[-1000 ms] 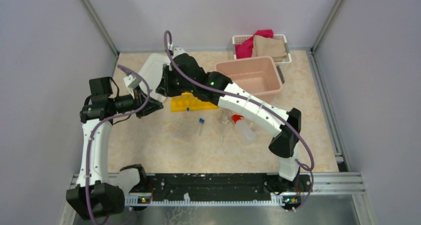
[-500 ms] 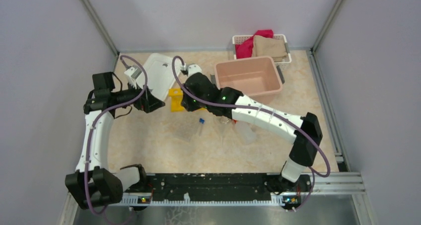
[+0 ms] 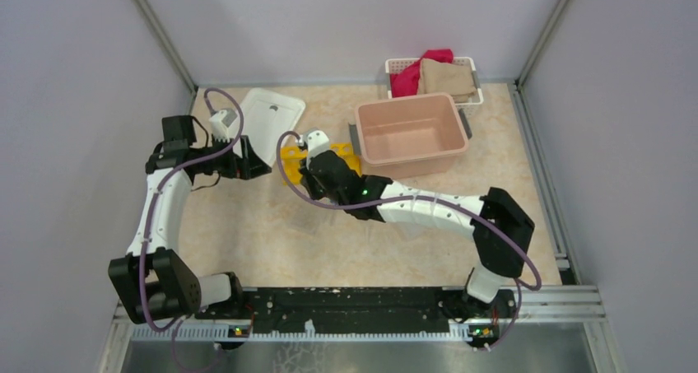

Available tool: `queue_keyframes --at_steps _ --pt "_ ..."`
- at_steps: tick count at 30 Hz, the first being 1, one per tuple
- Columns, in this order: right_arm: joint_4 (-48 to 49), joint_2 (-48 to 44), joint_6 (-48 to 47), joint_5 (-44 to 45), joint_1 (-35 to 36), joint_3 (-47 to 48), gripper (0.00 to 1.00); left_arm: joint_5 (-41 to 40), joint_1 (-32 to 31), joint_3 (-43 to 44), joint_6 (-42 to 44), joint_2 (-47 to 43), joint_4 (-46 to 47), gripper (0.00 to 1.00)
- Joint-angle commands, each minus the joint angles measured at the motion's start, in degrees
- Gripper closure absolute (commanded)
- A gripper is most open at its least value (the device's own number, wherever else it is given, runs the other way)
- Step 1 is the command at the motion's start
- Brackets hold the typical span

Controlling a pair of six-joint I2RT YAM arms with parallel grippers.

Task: Organize the chemistry lab equipment

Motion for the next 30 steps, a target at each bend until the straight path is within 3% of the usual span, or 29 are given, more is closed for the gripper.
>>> queue_keyframes --at_steps 1,30 --pt "10.1 3.5 -2.7 1.8 0.6 1.6 1.0 -1.1 0.5 1.6 -0.8 0.0 -0.1 0.01" --pt "18.2 11.1 -4.6 3.1 0.8 -4.3 1.0 0.9 1.7 2.7 -1.8 2.5 0.6 0.01"
